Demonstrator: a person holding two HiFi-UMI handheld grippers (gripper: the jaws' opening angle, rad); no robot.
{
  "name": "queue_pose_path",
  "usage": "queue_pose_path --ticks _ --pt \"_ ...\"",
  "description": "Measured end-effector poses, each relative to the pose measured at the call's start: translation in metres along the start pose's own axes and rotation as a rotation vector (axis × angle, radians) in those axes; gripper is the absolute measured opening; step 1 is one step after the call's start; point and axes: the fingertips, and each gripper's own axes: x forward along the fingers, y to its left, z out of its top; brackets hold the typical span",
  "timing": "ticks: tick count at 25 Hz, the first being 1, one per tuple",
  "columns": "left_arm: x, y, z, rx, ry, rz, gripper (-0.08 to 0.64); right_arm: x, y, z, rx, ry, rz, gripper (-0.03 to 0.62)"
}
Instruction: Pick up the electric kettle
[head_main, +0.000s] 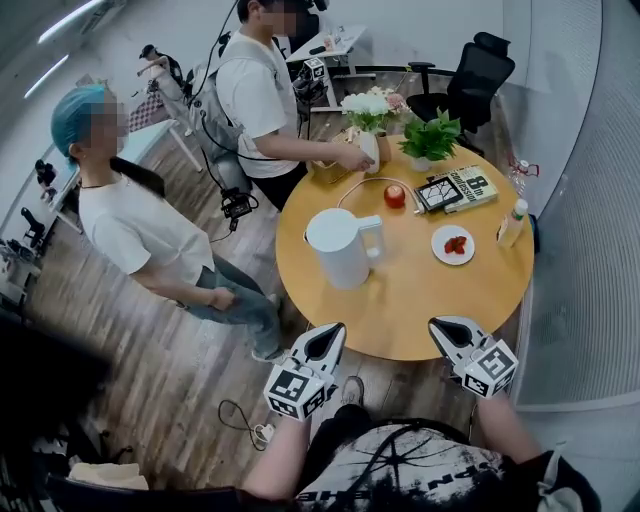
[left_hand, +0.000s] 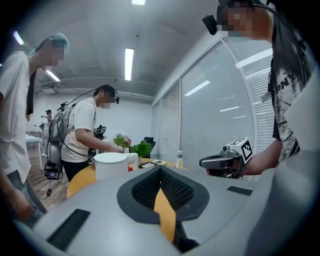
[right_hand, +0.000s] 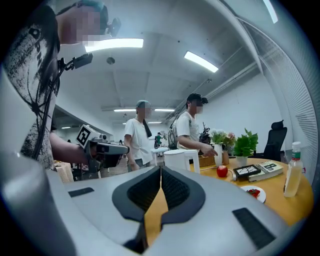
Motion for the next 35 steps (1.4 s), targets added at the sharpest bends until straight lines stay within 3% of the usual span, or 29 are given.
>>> queue_pose_path --ticks 19,35 --pt "0.048 0.12 0.018 0.034 -0.005 -0.177 0.0 0.125 -0.04 0.03 -0.04 -0.03 -0.159 0.021" --pt "0.066 0.158 -0.008 0.029 0.026 -0.354 0.0 0.174 -0.065 0.018 -0.012 0.011 -0.344 0.023"
